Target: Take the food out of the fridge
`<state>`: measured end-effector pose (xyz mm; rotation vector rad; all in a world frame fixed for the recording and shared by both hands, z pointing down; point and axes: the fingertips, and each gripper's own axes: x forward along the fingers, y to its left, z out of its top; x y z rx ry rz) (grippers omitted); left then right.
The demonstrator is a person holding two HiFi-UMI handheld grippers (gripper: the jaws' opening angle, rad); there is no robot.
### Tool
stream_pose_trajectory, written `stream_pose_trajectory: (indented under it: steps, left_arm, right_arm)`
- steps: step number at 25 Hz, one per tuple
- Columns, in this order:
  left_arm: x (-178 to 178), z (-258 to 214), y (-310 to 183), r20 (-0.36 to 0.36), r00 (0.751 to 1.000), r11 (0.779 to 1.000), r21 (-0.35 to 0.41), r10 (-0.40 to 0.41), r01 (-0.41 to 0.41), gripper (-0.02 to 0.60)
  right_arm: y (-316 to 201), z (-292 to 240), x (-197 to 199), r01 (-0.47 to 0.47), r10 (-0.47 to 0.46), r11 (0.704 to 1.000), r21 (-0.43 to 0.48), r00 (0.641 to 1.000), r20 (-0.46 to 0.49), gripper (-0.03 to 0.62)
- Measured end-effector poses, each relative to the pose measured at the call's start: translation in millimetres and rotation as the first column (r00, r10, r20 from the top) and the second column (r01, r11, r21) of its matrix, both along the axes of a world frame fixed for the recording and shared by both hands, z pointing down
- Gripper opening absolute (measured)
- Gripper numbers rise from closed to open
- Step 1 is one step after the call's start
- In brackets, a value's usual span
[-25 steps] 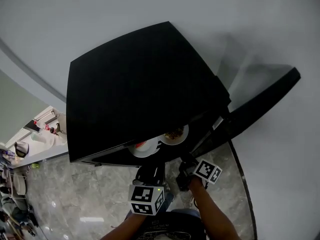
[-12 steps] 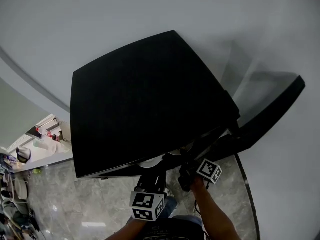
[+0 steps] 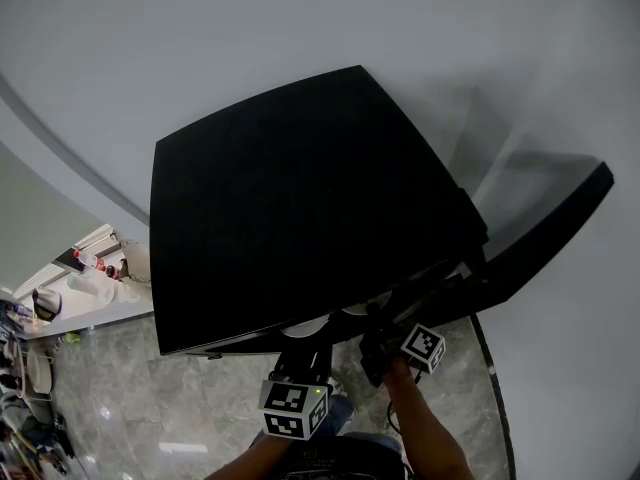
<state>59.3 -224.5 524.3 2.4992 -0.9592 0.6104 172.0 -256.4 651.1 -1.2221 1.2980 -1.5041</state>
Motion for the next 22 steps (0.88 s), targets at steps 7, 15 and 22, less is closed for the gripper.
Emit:
stream_pose_trajectory:
  steps: [7, 15, 22]
  left_arm:
    - [0, 0, 3, 0.0, 1.0, 1.0, -0.01, 0.009, -0.009, -0.015]
    - [2, -10, 6, -0.01, 1.0, 1.0, 0.007, -0.019, 0.019, -0.015]
    - [-5, -29, 18, -0.054, 0.99, 0.991, 0.036, -0.13, 0.132, -0.015]
  right_arm:
    - [12, -3, 0, -0.032, 0.031, 0.999, 0.016, 0.998, 0.054, 0.011]
    - [24, -30, -2, -0.035, 0.028, 0.997, 0.071, 0.995, 0.099, 0.011]
    - [63, -77, -10, 0.078, -0.086, 0.991, 0.107, 0.993, 0.077, 0.011]
